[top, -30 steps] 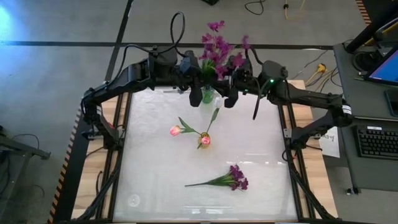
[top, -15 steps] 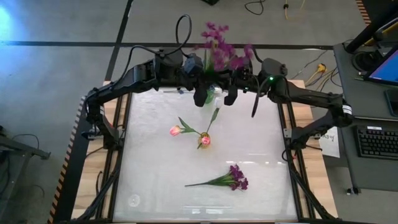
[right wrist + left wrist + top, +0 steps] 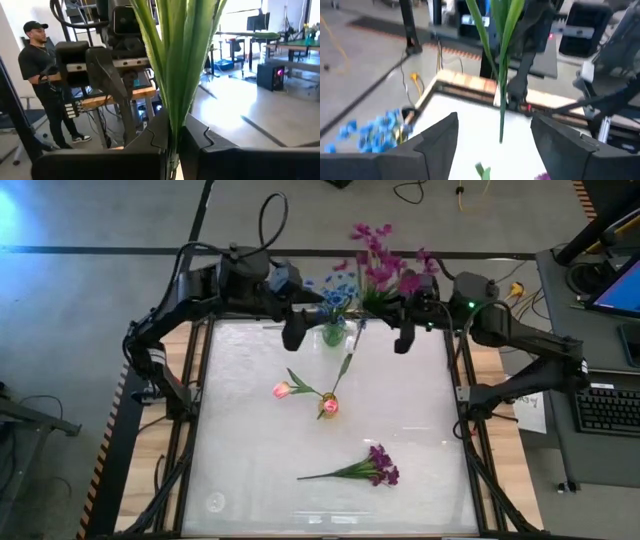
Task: Sort flowers into vase by color
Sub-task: Put the top purple flowers into the green vase
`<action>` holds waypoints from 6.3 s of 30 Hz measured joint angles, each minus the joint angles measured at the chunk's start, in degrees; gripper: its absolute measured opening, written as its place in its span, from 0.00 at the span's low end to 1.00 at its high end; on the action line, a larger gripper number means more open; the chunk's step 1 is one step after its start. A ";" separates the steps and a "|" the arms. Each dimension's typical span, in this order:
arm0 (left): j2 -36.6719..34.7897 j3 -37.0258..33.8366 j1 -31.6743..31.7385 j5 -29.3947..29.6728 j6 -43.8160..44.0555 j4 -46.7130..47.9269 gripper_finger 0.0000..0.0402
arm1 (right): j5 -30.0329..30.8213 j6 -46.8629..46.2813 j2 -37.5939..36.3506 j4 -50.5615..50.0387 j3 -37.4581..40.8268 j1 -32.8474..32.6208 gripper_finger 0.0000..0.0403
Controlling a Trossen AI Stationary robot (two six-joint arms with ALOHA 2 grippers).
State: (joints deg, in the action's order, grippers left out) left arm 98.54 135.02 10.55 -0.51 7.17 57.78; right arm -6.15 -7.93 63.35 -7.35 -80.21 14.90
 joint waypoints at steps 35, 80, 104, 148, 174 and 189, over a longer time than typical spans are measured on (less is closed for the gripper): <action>-13.37 -25.70 -6.61 13.53 -2.11 -11.79 0.44 | 15.22 2.23 -5.16 16.51 12.85 7.91 0.03; -30.85 -103.05 22.47 -11.06 -9.70 -76.46 0.00 | 14.11 -11.79 5.63 15.42 23.41 28.74 0.03; -23.91 -98.98 23.80 -11.04 -7.82 -80.07 0.00 | 0.14 -23.02 24.28 58.57 30.67 28.14 0.03; -19.30 -96.46 23.69 -10.50 -4.58 -76.49 0.43 | -1.42 -6.49 24.92 55.58 30.67 23.61 0.03; 0.30 -89.73 21.86 -6.01 -9.28 -91.57 0.71 | -3.32 -6.45 24.85 54.23 30.72 23.34 0.03; 9.11 -84.05 22.00 -8.47 -9.70 -99.06 0.71 | -3.31 -5.12 24.81 54.32 30.72 23.21 0.03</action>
State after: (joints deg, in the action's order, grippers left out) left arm 107.64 50.98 32.54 -8.98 -2.53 -41.28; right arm -9.46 -13.05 88.16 46.97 -49.50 38.11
